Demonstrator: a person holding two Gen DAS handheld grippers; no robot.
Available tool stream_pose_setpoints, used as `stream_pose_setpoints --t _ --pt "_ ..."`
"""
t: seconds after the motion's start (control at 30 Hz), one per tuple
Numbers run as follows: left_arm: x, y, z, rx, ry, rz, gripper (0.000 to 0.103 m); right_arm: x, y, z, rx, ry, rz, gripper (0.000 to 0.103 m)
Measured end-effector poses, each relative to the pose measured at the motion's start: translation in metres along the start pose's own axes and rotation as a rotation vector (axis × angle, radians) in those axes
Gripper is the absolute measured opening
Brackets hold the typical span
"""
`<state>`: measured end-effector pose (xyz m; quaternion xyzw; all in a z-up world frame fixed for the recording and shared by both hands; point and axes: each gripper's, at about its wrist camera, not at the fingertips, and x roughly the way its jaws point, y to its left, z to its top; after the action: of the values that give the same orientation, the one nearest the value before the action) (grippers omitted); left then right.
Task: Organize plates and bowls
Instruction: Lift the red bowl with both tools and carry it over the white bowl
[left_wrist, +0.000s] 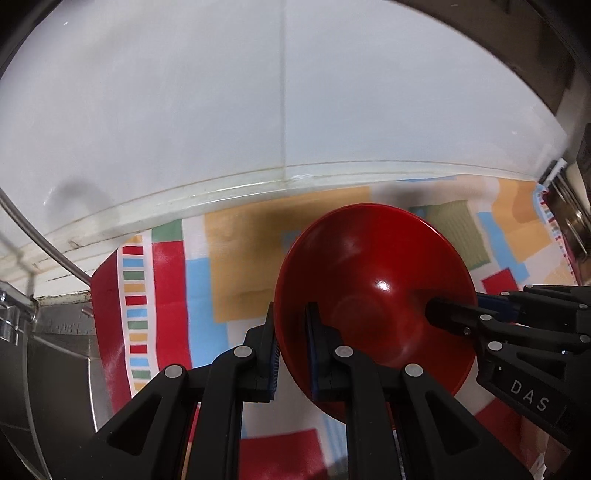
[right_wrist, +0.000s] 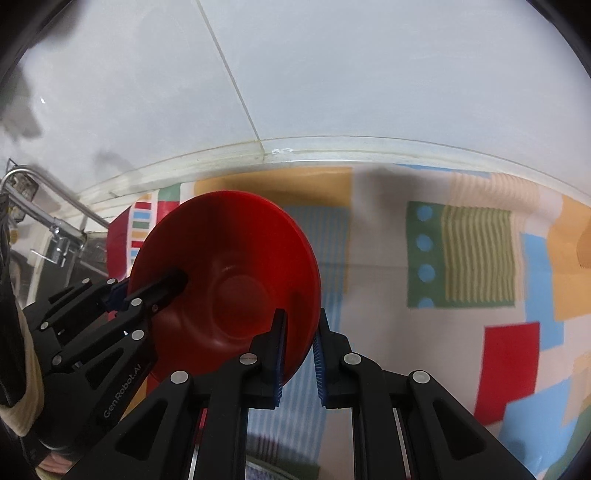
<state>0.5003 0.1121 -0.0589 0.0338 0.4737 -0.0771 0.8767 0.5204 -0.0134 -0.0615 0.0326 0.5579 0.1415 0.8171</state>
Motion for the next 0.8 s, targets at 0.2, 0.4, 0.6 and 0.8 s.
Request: stream_pose_setpoints --t 0.2,0.4,0.6,0.8 --pt "-0.021 -0.023 -0.010 -0.003 -0.007 -0.053 0.014 -0.033 -0.016 -0.024 0.015 -0.026 -0.008 0.015" --pt "-0.044 -0.056 -0.023 -0.008 -0.025 -0.099 0.014 -0.065 -0.034 -0.049 0.026 -0.060 -0.036 0.015" --pt "-0.066 -0.093 -0.037 0.033 -0.067 -0.114 0.014 -0.097 -0.058 -0.077 0.055 -0.090 -0.044 0.015" --pt "-0.084 -0.129 -0.050 0.070 -0.082 -0.145 0.014 -0.126 -0.078 -0.107 0.084 -0.126 -0.064 0.015"
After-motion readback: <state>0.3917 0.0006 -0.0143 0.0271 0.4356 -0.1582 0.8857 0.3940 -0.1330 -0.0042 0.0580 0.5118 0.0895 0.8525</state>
